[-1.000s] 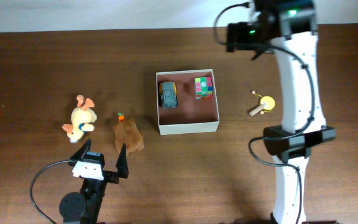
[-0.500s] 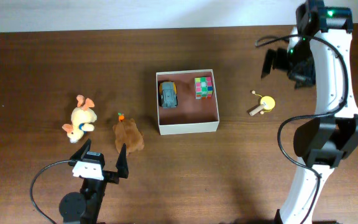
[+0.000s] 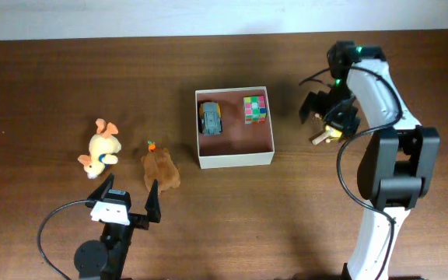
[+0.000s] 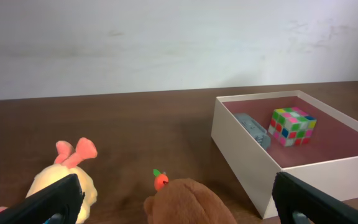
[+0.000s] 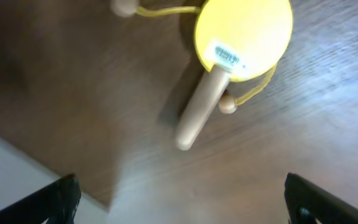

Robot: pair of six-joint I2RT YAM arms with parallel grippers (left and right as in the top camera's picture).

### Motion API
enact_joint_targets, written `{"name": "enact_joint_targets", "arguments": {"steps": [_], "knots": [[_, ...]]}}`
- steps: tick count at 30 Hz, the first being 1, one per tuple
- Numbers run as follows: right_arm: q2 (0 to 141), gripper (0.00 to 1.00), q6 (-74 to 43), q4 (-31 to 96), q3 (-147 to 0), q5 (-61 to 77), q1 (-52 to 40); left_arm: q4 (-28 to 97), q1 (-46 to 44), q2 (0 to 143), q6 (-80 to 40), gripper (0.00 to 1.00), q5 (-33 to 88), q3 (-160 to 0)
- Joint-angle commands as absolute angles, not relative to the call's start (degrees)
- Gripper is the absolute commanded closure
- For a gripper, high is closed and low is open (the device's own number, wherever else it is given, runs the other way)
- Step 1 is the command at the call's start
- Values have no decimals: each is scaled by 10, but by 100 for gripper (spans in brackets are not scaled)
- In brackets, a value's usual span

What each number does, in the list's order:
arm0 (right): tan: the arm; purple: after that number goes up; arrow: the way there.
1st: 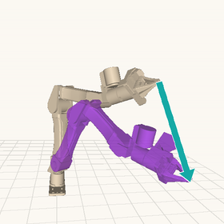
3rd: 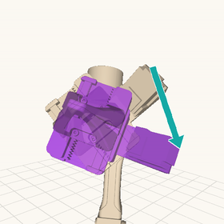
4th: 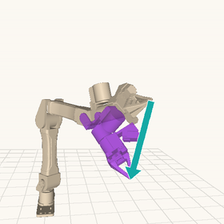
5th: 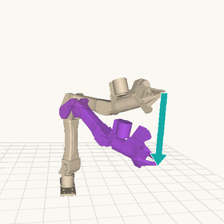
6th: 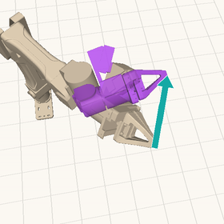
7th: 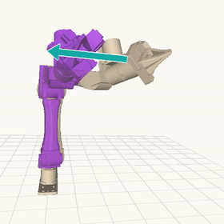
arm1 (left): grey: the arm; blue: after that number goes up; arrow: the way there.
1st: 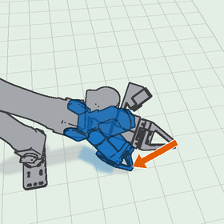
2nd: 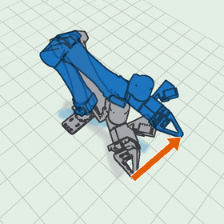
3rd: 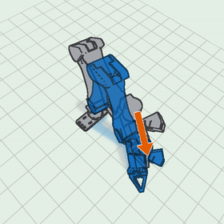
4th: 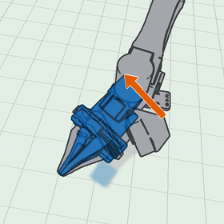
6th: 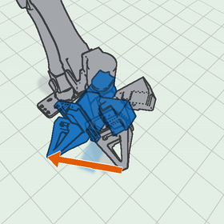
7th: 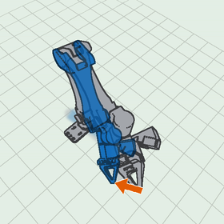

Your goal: Pack container

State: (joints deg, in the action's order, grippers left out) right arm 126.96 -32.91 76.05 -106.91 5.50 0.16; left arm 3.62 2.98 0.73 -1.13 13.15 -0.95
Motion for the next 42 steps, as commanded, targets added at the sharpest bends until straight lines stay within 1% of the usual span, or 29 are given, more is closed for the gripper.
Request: {"name": "enact_joint_targets", "arguments": {"steps": [1,8,11,14,21,28,30,33,35,38,42], "knots": [[1249,1,-400,717,-999,57,-3,35,32,3,-4,1,137,-5],[1249,0,-411,585,-892,98,-4,35,32,3,-4,1,137,-5],[1250,1,-412,562,-879,103,-4,35,32,3,-4,1,137,-5],[1250,4,-412,547,-875,101,-4,35,32,3,-4,1,137,-5],[1250,20,-412,524,-875,90,-4,35,32,3,-4,1,137,-5],[1250,36,-412,531,-872,62,-4,35,32,3,-4,1,137,-5],[1250,42,-408,531,-857,44,-4,35,32,3,-4,1,137,-5],[1250,48,-408,531,-834,7,-4,35,32,3,-4,1,137,-5],[1250,50,-403,529,-820,-17,-4,35,32,3,-4,1,137,-5],[1250,50,-351,515,-806,-23,-4,35,32,3,-4,1,137,-5],[1250,51,-311,504,-803,-26,-4,35,32,3,-4,1,137,-5]]}}
